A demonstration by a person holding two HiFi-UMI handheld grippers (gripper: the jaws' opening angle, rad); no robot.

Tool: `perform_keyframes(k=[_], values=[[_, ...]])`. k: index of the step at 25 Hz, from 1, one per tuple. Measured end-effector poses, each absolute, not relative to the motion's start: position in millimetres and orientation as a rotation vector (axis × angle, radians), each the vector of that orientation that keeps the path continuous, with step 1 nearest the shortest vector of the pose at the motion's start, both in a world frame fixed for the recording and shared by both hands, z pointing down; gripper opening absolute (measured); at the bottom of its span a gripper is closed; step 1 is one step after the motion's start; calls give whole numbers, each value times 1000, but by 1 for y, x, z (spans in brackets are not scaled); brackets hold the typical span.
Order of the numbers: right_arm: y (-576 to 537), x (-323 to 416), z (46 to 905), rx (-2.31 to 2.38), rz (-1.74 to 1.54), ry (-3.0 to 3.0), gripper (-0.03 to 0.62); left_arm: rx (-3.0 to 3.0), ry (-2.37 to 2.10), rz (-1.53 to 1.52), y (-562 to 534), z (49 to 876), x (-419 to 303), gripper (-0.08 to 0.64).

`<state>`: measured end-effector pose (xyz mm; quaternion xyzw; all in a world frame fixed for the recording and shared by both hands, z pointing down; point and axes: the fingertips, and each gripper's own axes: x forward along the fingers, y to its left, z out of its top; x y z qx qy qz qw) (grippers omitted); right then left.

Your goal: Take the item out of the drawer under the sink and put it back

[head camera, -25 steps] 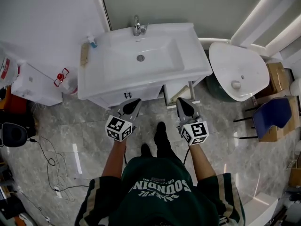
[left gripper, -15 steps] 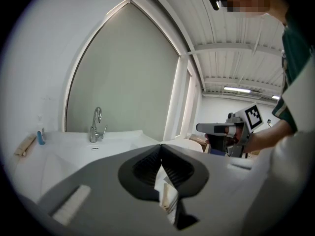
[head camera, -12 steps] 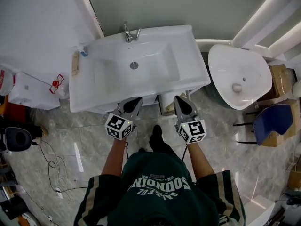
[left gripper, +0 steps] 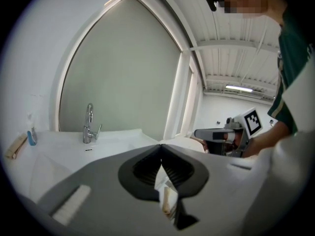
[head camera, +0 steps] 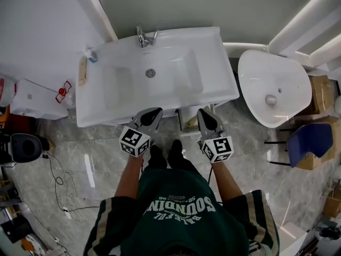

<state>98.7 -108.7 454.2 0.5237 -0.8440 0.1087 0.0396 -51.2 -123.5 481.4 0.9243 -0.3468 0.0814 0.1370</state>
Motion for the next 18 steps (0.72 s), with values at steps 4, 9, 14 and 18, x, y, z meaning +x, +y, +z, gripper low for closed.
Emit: perform_keyframes(k=[4, 9, 14, 18], values=[[-108, 100, 468, 1644, 399, -2563, 2, 2689, -942, 250, -124, 487, -45, 49], [-102, 115, 489, 1731, 507, -2488, 2, 2705, -832, 299, -120, 496, -29, 49], [-88, 129, 522, 1787, 602, -2408, 2, 2685, -746, 362, -107, 521, -15, 49], [-75, 135, 557, 1830, 702, -2337, 2, 2651, -676, 426, -94, 547, -10, 49]])
